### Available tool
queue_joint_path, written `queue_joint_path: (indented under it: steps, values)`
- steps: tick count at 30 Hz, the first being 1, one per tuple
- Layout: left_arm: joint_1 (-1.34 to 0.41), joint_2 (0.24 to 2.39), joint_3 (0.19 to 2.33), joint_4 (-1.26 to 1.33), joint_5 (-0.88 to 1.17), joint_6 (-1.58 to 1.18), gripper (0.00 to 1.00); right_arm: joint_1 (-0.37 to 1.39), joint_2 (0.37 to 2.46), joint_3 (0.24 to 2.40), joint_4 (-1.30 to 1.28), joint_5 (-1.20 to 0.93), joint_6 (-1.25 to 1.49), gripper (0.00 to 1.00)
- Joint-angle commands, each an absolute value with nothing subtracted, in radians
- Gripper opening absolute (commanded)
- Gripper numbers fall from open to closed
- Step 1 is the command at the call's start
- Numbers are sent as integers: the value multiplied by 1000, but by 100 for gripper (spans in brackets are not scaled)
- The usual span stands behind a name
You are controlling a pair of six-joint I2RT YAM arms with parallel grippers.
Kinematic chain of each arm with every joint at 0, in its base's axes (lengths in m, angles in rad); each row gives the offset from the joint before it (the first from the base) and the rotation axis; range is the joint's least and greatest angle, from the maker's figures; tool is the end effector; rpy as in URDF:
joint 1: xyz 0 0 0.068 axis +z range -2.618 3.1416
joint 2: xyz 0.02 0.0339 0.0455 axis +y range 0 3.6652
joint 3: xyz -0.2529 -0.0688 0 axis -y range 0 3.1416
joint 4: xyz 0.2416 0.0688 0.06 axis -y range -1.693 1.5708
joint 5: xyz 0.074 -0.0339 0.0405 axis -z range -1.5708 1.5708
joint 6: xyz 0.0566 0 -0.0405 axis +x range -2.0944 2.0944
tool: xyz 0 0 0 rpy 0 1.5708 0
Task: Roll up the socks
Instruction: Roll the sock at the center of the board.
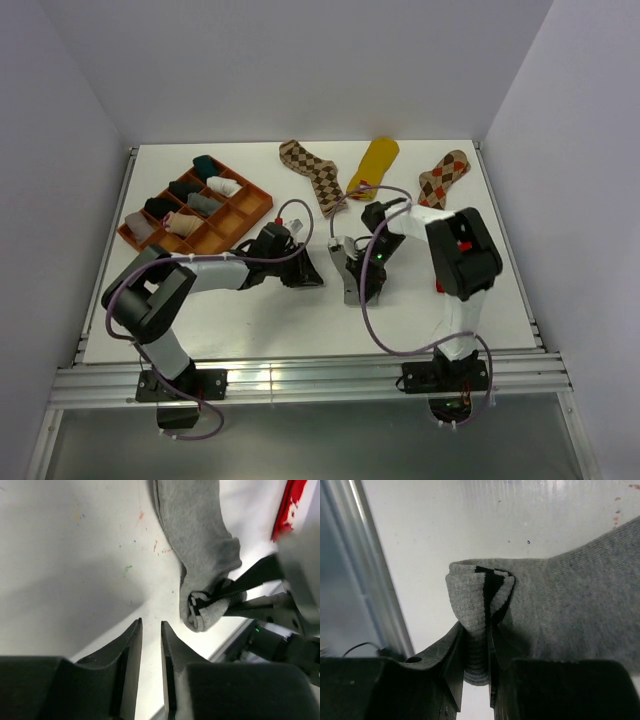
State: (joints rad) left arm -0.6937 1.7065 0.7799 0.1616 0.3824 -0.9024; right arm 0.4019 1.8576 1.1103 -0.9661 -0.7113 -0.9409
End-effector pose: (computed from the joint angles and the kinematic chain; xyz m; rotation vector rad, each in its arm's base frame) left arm 0.2468 -0.2327 0.1193 -0.0576 2.6124 -1.1466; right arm 0.2551 0.1486 0.1202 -1.7354 2.3073 1.0882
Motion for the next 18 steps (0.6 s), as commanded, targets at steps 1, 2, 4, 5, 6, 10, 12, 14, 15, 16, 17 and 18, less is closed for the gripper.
queue_joint_path:
  steps: [1, 2, 4, 5, 6, 10, 12, 14, 15, 16, 17, 18]
  values:
    - [-725, 1634, 764, 238, 254, -845, 27, 359, 2012, 1224, -1286, -794, -1071, 11]
    - [-754, 1619, 776, 224, 221, -801, 27, 344, 2041, 1279, -1323, -817, -1101, 11]
    - [-811, 1606, 791, 190, 129, -750, 31, 330, 2107, 1339, -1403, -833, -1121, 11]
    - [-828, 1600, 808, 183, 112, -712, 33, 319, 2120, 1351, -1417, -842, -1132, 12]
    - [-842, 1598, 814, 181, 109, -695, 36, 315, 2134, 1361, -1430, -847, -1137, 12]
    - [-893, 1585, 807, 247, 118, -635, 45, 311, 2157, 1374, -1439, -842, -1128, 12]
    - [-905, 1585, 805, 294, 129, -594, 50, 311, 2169, 1378, -1439, -842, -1115, 12]
    - [-920, 1598, 808, 320, 129, -543, 51, 310, 2172, 1378, -1439, -839, -1112, 12]
    - [-925, 1606, 811, 337, 143, -528, 52, 310, 2174, 1378, -1437, -838, -1111, 12]
    - [-931, 1623, 825, 359, 146, -496, 53, 308, 2175, 1379, -1434, -836, -1106, 12]
    - [-934, 1632, 831, 370, 155, -480, 53, 307, 2183, 1379, -1436, -838, -1109, 12]
    - [-939, 1641, 837, 377, 169, -466, 54, 307, 2184, 1381, -1439, -838, -1109, 12]
